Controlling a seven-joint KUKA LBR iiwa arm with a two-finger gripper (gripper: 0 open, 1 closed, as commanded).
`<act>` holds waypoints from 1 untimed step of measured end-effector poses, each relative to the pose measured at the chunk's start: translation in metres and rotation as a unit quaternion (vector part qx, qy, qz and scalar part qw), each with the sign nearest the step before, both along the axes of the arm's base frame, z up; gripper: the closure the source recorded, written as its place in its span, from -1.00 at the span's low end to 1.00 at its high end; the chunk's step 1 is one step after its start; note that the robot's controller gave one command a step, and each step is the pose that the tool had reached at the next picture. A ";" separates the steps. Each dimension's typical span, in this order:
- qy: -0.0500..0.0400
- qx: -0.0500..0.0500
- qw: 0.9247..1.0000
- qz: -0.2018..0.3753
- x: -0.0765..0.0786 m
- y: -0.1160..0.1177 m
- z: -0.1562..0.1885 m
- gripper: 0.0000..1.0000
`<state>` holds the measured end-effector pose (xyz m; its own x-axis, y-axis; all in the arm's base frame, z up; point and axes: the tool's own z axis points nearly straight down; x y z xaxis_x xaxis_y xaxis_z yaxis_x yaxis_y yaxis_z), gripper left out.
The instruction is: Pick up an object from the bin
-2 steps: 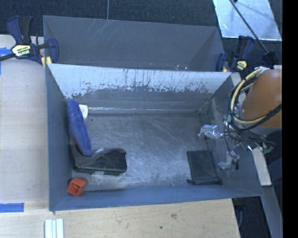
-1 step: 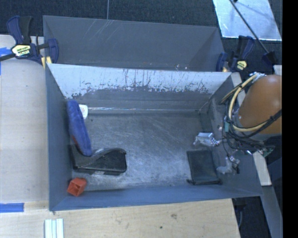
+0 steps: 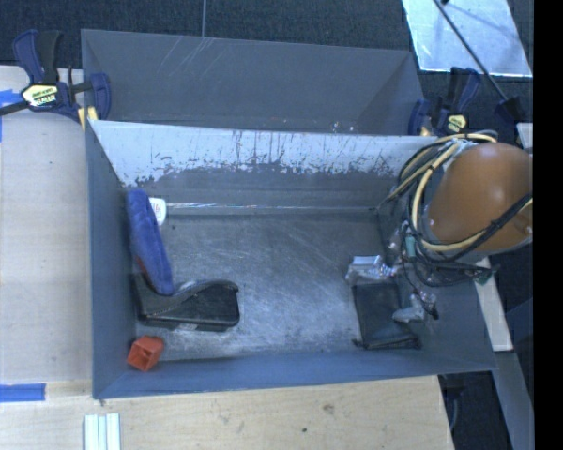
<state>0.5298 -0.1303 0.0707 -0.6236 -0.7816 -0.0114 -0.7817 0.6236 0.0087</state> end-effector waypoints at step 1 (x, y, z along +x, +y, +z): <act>-0.003 -0.004 0.971 0.238 -0.012 0.022 0.000 -1.00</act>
Offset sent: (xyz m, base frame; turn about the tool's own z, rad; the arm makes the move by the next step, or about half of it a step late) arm -0.0131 0.0174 -0.0007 -0.4778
